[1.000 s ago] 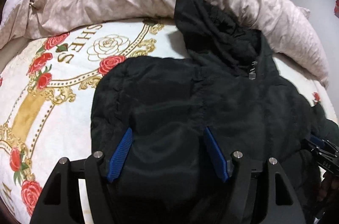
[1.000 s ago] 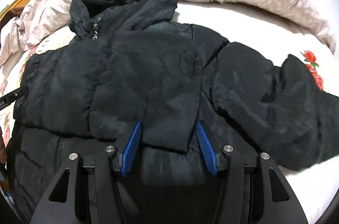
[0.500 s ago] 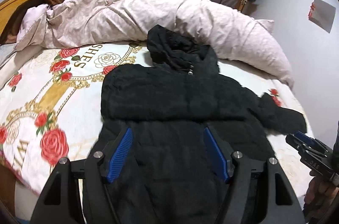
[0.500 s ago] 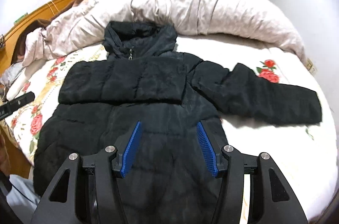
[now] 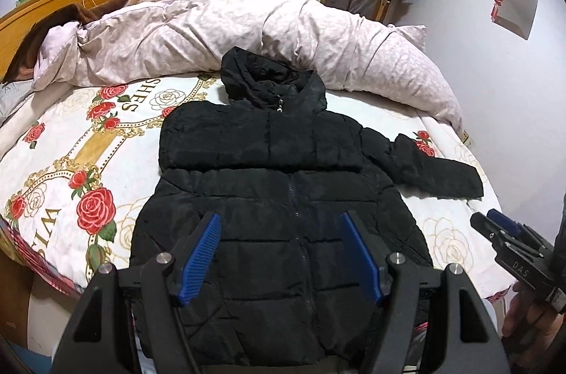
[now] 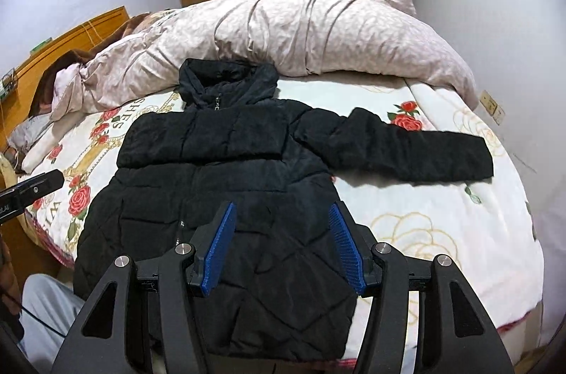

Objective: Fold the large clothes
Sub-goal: 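Open the left tool, release the sleeve and withdraw, then grasp the cuff of the other sleeve with the right tool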

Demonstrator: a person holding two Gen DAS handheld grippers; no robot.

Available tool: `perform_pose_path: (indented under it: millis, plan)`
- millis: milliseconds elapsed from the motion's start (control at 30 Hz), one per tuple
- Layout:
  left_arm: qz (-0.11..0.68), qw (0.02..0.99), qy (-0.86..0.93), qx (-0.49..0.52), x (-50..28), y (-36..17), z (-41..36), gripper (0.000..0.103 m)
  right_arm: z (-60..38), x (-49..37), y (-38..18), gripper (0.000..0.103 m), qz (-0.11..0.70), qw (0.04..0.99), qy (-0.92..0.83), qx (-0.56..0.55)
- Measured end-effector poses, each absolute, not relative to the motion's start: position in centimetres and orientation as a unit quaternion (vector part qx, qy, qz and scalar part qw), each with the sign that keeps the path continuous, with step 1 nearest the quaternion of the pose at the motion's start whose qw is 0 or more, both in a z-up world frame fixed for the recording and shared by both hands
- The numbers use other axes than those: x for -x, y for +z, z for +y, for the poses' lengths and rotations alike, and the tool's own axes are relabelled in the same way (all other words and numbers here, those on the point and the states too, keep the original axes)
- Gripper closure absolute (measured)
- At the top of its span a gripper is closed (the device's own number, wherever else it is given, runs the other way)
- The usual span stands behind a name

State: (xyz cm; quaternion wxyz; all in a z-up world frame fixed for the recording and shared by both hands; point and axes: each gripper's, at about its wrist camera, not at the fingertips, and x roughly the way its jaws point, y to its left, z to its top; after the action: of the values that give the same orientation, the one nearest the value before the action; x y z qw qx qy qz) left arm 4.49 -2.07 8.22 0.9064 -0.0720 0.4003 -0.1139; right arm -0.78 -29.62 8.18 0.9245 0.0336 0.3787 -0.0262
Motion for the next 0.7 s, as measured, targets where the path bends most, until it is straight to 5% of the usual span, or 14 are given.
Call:
perform_pose_path:
  millis: [700]
  plan:
    - [0.423,0.896,-0.124,0.05,-11.8,5.1,-8.1,0.031,-38.5,-4.0,3.5,0.041,0.414,0.903,-0.089,-0.072]
